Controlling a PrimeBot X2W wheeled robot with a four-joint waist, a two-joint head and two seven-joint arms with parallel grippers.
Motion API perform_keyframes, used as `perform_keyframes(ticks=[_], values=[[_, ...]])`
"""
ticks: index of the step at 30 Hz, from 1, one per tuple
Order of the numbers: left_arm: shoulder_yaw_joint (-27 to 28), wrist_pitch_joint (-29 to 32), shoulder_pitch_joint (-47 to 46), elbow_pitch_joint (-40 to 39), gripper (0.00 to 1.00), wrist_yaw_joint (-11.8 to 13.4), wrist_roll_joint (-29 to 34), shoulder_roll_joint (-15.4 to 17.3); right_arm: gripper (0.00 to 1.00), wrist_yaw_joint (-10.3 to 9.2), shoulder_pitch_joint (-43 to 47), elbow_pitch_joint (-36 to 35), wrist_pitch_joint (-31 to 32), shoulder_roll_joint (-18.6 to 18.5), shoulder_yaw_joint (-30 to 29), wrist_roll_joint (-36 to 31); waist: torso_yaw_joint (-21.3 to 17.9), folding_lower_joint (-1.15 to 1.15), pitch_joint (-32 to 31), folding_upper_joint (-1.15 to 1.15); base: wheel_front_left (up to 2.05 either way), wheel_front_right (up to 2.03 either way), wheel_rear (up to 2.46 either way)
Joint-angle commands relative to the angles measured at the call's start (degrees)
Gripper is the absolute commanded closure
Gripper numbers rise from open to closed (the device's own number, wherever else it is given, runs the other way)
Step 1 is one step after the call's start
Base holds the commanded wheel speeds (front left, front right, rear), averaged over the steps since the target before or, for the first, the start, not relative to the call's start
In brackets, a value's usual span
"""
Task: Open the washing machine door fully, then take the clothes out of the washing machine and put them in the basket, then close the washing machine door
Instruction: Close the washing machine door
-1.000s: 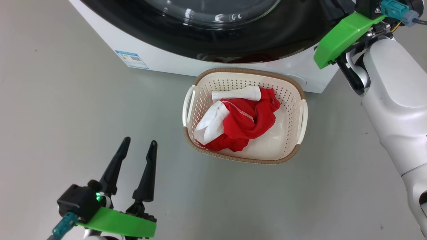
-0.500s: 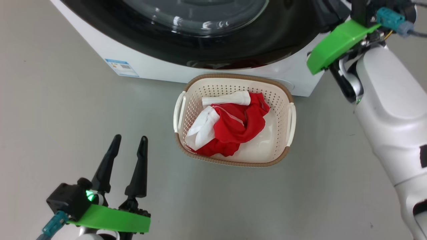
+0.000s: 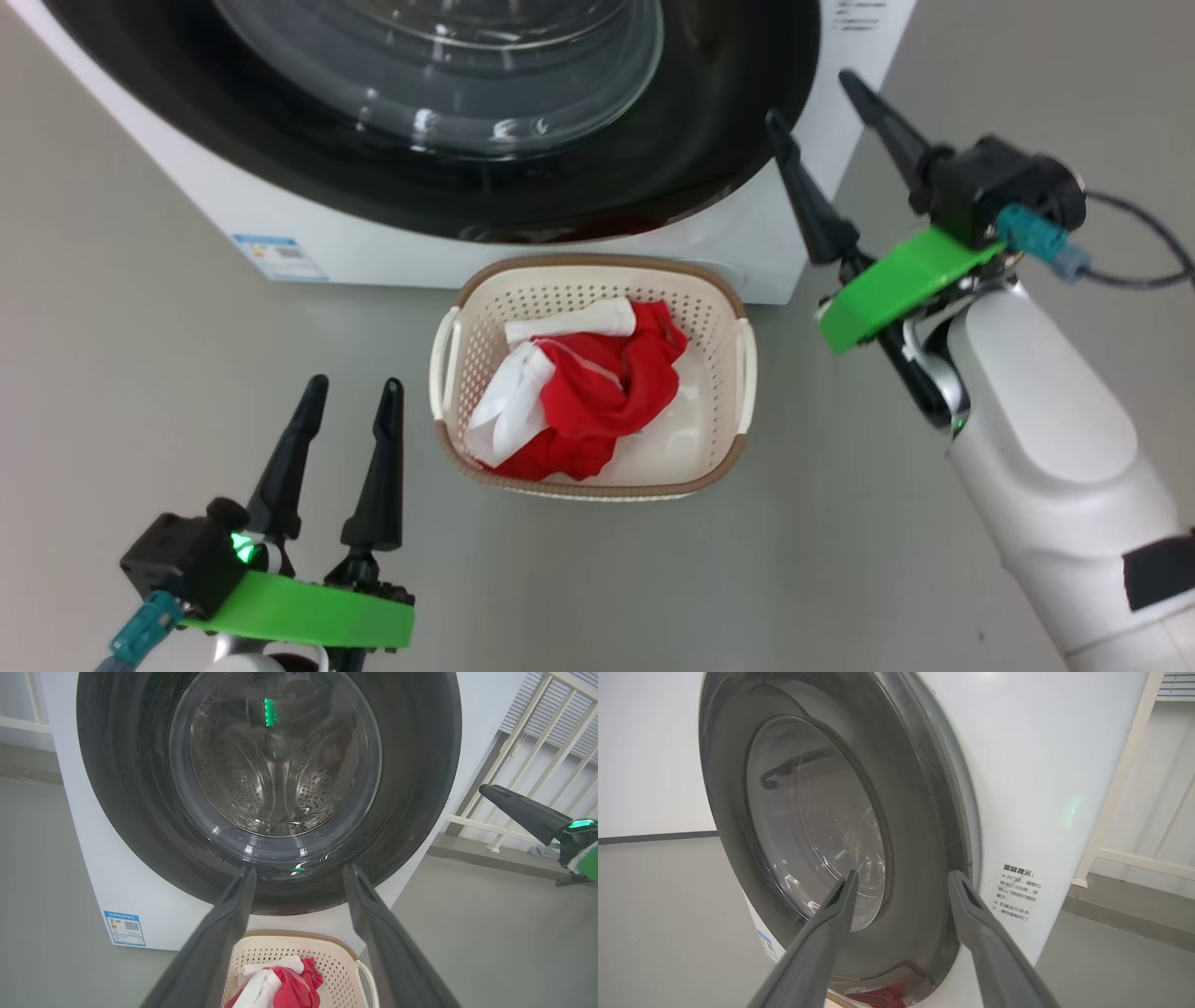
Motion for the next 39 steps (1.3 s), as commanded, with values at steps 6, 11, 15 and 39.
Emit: perform_keyframes(ticks=[6, 11, 15, 39], values=[[2.8, -0.4, -0.3, -2.4, 0.0, -0.2, -0.1, 1.2, 0.0, -0.22, 7.6, -5.3, -0.4, 0.5, -0.7, -0.9, -5.3, 0.0, -4.7, 0.0, 0.0, 0.0, 0.0], [3.7, -0.4, 0.4, -3.8, 0.0, 0.2, 0.7, 1.8, 0.0, -0.22, 12.1, -7.8, -0.4, 0.1, -3.6, -0.5, -7.9, 0.0, -6.2, 0.0, 0.0, 0.0, 0.0], [4.3, -0.4, 1.1, -4.1, 0.0, 1.0, 1.3, 2.3, 0.0, -0.22, 15.3, -10.1, -0.4, -0.2, -4.9, -1.5, -9.9, 0.0, -7.4, 0.0, 0.0, 0.0, 0.0], [7.4, -0.4, 8.8, -2.5, 0.0, 2.1, 4.1, 3.8, 0.0, -0.22, 34.2, -26.5, -0.4, -2.5, -10.8, -2.0, -13.4, 0.0, -15.4, 0.0, 0.0, 0.0, 0.0]])
